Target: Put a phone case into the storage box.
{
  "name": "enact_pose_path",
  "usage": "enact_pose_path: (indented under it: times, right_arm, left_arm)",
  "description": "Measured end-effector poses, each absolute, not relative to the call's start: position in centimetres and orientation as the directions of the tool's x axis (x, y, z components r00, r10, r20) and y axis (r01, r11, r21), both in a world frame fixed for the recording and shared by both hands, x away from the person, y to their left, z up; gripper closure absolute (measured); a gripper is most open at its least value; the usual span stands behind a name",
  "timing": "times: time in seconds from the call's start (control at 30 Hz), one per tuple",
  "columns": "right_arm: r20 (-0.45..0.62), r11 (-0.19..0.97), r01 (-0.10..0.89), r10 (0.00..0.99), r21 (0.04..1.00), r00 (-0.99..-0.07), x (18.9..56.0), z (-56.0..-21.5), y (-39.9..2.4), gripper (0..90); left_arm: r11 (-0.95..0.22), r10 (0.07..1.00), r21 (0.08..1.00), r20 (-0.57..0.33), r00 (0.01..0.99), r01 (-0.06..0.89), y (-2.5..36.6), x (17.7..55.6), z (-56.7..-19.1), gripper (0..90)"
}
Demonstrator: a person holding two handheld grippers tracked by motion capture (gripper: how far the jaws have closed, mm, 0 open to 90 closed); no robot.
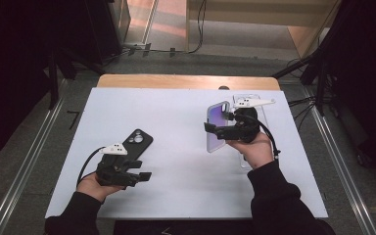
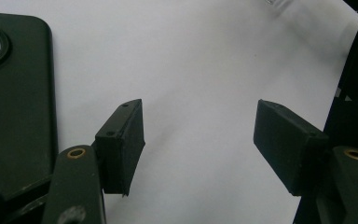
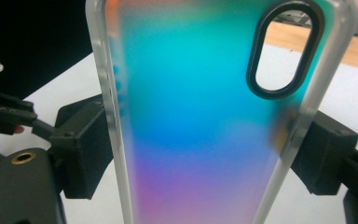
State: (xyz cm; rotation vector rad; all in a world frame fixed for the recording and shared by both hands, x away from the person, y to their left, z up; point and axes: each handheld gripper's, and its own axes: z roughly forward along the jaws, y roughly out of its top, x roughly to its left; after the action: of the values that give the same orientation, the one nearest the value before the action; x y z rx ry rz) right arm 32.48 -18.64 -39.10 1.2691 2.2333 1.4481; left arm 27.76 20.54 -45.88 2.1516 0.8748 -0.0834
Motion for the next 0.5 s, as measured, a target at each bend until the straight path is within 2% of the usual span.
enact_pose_path:
  times: [0.5]
  right_arm:
    - [0.261, 0.08, 0.535, 0.805, 0.841, -0.532, 33.4, -37.7, -21.7, 15.3]
  left_arm:
    - [-0.41, 0.575, 0.662, -0.346, 0.742, 0.627, 21.2, 27.2, -45.8, 31.6]
